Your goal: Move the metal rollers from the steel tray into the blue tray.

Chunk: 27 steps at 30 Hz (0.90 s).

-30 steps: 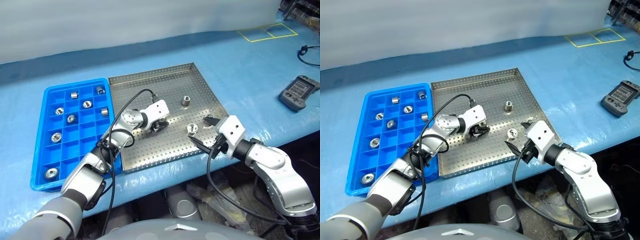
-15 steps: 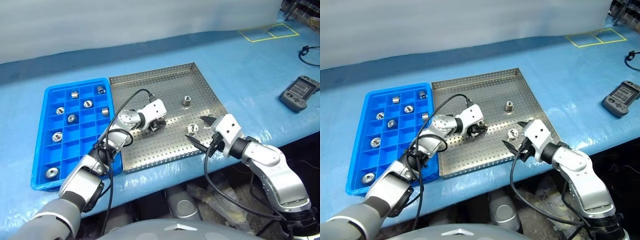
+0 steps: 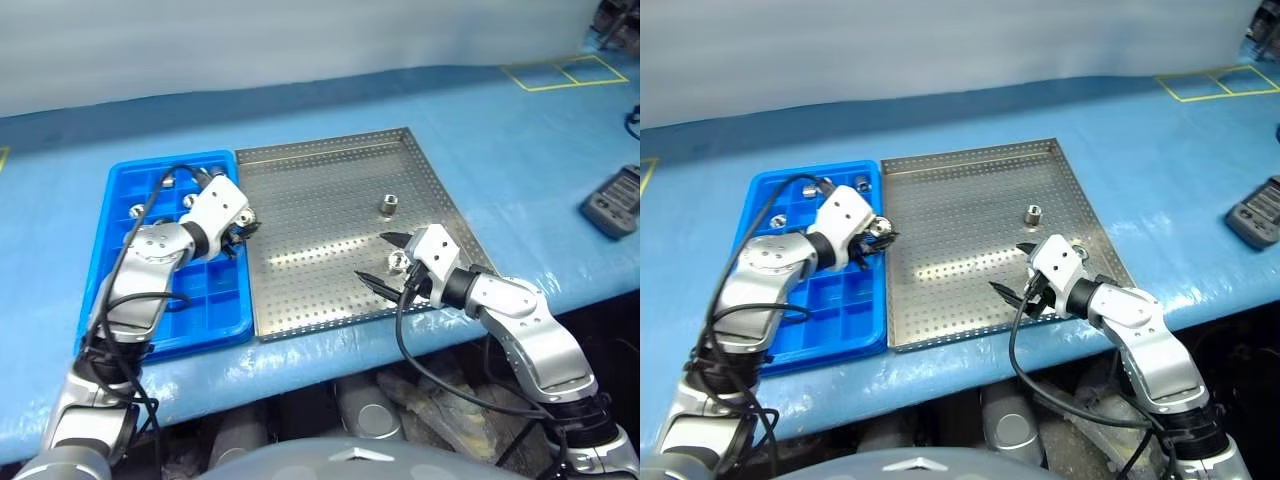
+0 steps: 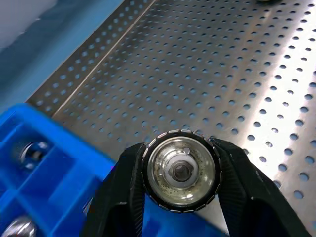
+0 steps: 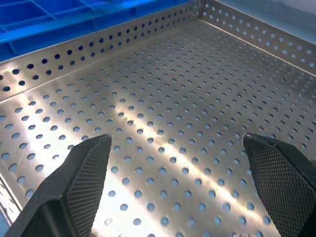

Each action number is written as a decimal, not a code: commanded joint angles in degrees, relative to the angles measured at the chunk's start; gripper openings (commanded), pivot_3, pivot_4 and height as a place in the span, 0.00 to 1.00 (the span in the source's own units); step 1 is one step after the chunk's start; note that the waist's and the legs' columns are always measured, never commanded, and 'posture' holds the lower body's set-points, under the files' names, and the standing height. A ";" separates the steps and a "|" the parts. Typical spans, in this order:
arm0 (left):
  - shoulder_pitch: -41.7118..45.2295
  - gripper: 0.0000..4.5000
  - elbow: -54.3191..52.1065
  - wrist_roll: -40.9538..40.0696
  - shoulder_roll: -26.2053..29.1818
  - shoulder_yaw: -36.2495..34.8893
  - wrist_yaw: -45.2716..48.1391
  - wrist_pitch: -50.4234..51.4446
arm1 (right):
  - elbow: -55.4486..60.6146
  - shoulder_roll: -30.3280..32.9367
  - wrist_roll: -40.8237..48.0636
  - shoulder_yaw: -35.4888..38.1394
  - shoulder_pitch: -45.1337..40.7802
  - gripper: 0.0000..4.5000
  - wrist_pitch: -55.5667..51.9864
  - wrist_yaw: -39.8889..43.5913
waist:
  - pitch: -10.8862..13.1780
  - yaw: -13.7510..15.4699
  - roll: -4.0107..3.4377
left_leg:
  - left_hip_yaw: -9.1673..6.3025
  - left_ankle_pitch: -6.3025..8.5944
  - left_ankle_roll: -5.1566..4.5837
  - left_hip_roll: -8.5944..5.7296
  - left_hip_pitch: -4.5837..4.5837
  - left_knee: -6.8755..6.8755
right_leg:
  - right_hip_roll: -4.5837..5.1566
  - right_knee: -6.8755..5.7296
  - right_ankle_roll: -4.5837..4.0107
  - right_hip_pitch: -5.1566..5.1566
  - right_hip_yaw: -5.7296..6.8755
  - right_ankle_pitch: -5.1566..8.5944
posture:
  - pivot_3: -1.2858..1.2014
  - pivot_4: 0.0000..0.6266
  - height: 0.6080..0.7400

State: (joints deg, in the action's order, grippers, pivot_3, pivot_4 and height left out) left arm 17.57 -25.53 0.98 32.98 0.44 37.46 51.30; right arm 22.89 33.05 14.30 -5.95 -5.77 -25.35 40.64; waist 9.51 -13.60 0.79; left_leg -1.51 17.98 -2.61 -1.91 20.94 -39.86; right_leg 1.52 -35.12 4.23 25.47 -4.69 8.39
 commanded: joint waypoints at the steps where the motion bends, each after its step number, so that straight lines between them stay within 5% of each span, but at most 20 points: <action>1: -4.33 0.38 -9.17 -1.07 2.43 -5.64 -1.34 4.53 | -1.37 -0.49 -0.14 -1.36 -2.72 1.00 2.00 1.76 | 0.00 1.43 0.00 | -0.04 0.01 0.01 0.01 0.02 0.01 | 0.01 0.02 -0.02 0.01 0.04 0.00 | 0.47 0.24 1.00; 11: -17.97 0.38 -19.62 -1.63 2.99 -9.87 -6.19 10.17 | -5.24 -1.42 -1.13 -3.38 -6.75 1.00 3.36 3.54 | 0.00 9.71 0.01 | -0.55 0.01 0.26 0.00 0.20 0.02 | 0.39 0.06 -0.35 0.02 0.66 0.14 | 0.50 0.24 1.00; 27: -15.21 0.38 -11.30 -4.32 1.61 -7.35 -9.43 6.66 | -5.11 -1.93 -1.69 -2.92 -6.84 1.00 3.60 3.34 | -0.01 11.31 0.01 | -0.69 -0.11 0.42 0.00 0.19 0.02 | 0.06 0.03 -0.52 -0.07 0.81 0.09 | 0.49 0.24 1.00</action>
State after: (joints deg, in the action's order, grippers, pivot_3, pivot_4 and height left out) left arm 1.23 -36.80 -2.97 34.07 -7.18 28.61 59.49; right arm 16.07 31.18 12.31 -9.92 -12.47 -22.73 44.13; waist 9.49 -2.29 0.80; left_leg -2.19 17.87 -2.18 -1.91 21.13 -39.84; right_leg 1.58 -35.09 3.71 25.41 -3.88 8.48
